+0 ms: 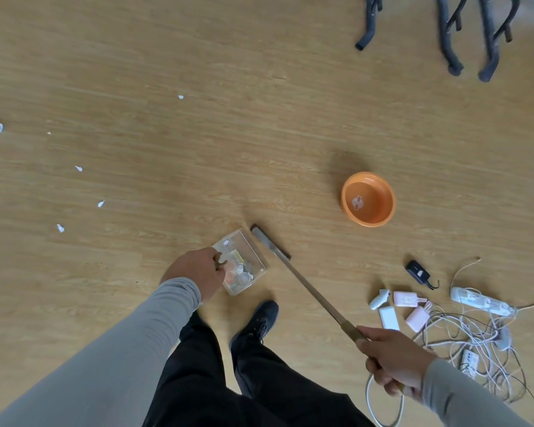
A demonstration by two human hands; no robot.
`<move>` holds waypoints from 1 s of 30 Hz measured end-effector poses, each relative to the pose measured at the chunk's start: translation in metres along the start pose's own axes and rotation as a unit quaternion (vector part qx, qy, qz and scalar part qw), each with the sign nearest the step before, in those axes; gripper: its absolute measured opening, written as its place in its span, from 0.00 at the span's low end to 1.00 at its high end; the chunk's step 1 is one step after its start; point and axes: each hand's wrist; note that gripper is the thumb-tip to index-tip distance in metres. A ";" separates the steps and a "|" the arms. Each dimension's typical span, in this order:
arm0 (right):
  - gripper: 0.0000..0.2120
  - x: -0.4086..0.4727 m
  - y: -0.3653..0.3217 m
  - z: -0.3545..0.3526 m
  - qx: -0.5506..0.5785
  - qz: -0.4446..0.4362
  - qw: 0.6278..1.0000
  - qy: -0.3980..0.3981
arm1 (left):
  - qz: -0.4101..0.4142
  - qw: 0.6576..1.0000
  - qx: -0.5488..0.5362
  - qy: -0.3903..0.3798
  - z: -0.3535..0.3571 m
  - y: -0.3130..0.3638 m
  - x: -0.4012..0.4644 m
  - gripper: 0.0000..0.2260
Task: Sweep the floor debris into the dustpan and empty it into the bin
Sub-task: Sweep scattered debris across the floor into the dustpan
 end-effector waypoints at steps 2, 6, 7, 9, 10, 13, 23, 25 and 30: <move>0.17 -0.007 0.001 -0.007 0.029 0.012 0.999 -0.025 | -0.003 1.000 0.001 -0.001 0.001 0.000 0.000 0.08; 0.13 -0.043 0.001 -0.036 0.094 0.012 0.994 -0.052 | -0.003 1.000 0.006 -0.004 0.002 0.001 -0.005 0.07; 0.13 -0.051 0.002 -0.041 0.101 0.010 0.994 -0.051 | -0.002 1.000 0.005 -0.004 0.002 0.000 -0.005 0.07; 0.13 -0.061 0.005 -0.044 0.114 0.001 0.993 -0.039 | -0.002 1.000 0.000 -0.010 0.000 0.000 -0.007 0.07; 0.13 -0.062 0.005 -0.045 0.118 -0.006 0.992 -0.031 | -0.002 1.000 -0.001 -0.015 -0.001 0.000 -0.009 0.07; 0.13 -0.054 -0.002 -0.042 0.091 -0.035 0.995 0.018 | -0.005 1.000 0.000 -0.025 -0.002 -0.004 -0.015 0.07; 0.14 0.033 -0.029 0.003 -0.194 -0.031 0.977 0.087 | -0.012 1.000 -0.007 -0.026 0.013 -0.003 -0.017 0.05; 0.13 0.022 -0.023 0.015 -0.188 0.001 0.982 0.030 | -0.021 0.999 -0.019 -0.024 0.009 -0.003 -0.013 0.06; 0.11 -0.042 -0.020 -0.028 -0.044 0.025 0.997 -0.055 | -0.040 0.995 -0.039 -0.080 -0.003 -0.012 -0.010 0.08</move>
Point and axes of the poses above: each hand's wrist, its own x-axis towards the middle knuckle, its own z-axis out of the palm, y = z × x, and after that the axes turned 10 degrees about -y, right-handed
